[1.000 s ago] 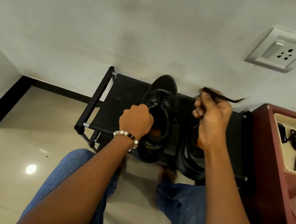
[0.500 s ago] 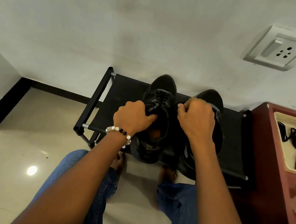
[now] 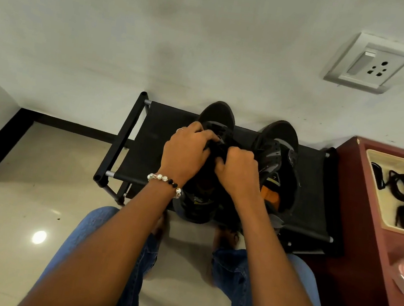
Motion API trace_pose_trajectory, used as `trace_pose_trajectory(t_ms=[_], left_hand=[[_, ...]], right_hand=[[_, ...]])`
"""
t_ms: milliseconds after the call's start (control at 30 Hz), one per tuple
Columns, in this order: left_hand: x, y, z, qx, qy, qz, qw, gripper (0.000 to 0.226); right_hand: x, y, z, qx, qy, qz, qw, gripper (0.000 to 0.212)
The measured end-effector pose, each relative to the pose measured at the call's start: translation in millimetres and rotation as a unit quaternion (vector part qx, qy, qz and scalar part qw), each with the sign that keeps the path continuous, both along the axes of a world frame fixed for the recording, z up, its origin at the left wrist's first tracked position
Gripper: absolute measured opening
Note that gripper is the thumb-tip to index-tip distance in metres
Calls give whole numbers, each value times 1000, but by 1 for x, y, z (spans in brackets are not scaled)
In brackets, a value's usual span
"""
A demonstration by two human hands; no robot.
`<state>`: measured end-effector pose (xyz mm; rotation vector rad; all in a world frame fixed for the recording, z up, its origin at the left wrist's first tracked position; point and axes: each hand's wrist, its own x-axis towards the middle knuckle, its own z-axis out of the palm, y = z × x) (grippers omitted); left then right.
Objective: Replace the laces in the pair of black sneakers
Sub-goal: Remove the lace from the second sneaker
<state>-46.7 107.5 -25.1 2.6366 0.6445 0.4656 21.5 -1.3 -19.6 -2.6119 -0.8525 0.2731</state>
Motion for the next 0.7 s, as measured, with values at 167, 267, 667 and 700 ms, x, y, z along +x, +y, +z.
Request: trace_pose_trajectory(t_ms=[167,267,667,700], left_hand=[[3,-8,-6,28,-27,43,998,25],[4,-10,-6,43,-46,52,997,21],[13,-9,-18,177,-56,-19,982,11],[13,-9,-18,168,-61,-15,984,11]], right_hand=[[2,-6,-4,49,38,-46,997,24],[3,-10,-3,67,60,-68,994,24],[1,-11,2,71,55,-44,995,23],[0,-10,2,70,52,-43,995,24]])
